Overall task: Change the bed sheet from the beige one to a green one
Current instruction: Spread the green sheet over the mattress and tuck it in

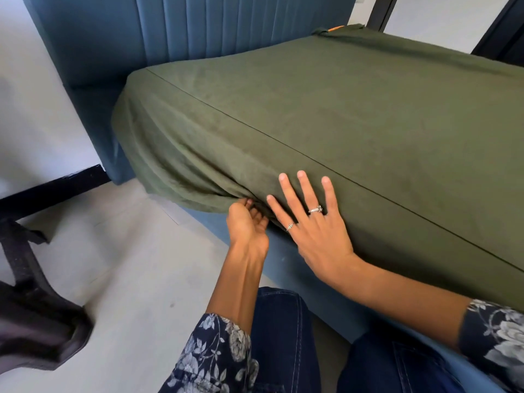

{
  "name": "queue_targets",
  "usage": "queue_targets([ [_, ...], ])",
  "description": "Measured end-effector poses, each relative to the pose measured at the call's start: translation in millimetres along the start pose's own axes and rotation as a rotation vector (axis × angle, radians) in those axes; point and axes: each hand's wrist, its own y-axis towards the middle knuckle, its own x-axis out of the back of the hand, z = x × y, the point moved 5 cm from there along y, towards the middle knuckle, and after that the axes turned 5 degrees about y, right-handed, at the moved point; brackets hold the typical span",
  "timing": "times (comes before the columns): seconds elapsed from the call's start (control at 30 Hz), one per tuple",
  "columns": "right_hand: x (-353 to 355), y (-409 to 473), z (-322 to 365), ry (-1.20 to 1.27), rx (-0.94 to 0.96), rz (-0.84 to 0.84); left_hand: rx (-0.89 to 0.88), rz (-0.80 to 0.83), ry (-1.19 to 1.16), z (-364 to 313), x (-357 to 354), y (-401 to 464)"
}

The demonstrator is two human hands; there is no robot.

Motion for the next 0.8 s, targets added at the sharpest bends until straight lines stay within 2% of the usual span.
queue_targets([
  [0.17, -1, 7, -9, -0.015, 0.077, 0.018, 0.032, 0.090, -0.071, -4, -12, -3],
  [0.33, 7, 9, -26, 0.069, 0.175, 0.008, 0.077, 0.236, -0.100, -10, -38, 32],
  [0.43, 11, 11, -33, 0.125, 0.251, -0.010, 0.145, 0.342, 0.042, -23, -38, 49],
  [0.53, 9, 9, -30, 0.147, 0.257, -0.010, 0.215, 0.329, 0.389, -39, -22, 57],
  [0.6, 8, 10, -28, 0.151, 0.248, 0.003, 0.129, 0.195, 0.671, -54, -9, 65],
  [0.63, 7, 11, -28, 0.154, 0.243, 0.006, 0.018, 0.118, 0.810, -65, -3, 68],
  [0.7, 8, 12, -27, 0.160, 0.221, 0.007, -0.331, -0.013, 1.029, -93, 10, 73],
  [0.73, 7, 12, -27, 0.158, 0.212, 0.012, -0.454, -0.037, 1.072, -104, 16, 74],
  [0.8, 7, 12, -24, 0.163, 0.202, 0.017, -0.569, -0.030, 1.089, -115, 29, 74],
])
